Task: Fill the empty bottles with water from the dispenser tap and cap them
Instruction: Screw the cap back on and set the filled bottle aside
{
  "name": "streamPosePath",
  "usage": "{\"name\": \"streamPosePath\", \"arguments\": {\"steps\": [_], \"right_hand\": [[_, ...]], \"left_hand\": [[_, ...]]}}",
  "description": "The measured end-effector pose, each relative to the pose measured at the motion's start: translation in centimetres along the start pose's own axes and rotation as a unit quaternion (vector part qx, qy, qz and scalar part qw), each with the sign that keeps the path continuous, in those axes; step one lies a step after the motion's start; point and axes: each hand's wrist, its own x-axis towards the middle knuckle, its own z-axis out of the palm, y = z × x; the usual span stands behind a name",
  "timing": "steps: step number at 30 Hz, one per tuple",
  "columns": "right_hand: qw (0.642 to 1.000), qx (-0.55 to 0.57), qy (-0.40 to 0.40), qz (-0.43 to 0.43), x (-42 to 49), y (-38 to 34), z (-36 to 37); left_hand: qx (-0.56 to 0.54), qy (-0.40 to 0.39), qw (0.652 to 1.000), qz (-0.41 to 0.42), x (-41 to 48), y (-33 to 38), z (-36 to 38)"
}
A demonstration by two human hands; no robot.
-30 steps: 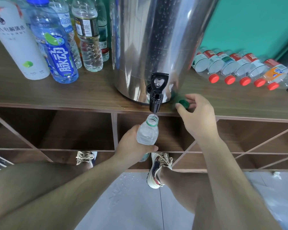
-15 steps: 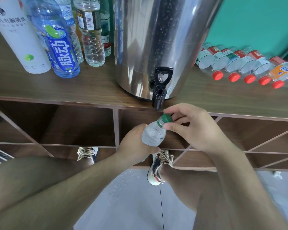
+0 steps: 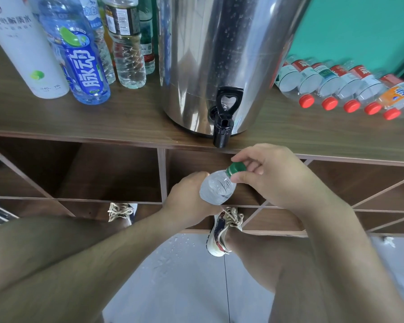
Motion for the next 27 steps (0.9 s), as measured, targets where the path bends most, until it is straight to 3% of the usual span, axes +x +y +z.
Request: {"name": "streamPosePath", "arguments": {"steps": [4, 11, 20, 23, 25, 27], "right_hand": [[0.991, -0.117, 0.005, 0.059, -0.2, -1.0, 0.1], [0.999, -0.001, -0.038, -0.027, -1.1, 1.0, -1.0], [0.995, -0.09, -0.036, -0.028, 0.3, 0.0, 0.5], [0.987, -0.148, 0.028, -0.051, 0.1, 0.2, 1.9], [0.974, -0.149, 0.111, -0.13, -0.4, 0.3, 2.4], [0.957, -0.172, 0.14, -0.185, -0.9, 0.7, 1.7]], "left_hand": [[0.008, -0.004, 1.0, 0.03, -0.3, 0.3, -0.3], [-0.002, -0.015, 1.0, 0.025, -0.3, 0.8, -0.4], [-0.063, 0.003, 0.998, 0.021, -0.8, 0.7, -0.6], [-0.059, -0.011, 0.998, 0.033, -0.9, 0.8, -0.8], [-0.076, -0.021, 0.995, 0.059, -1.1, 1.3, -1.2], [-0.092, -0.032, 0.991, 0.09, -1.6, 2.1, -1.5]]}}
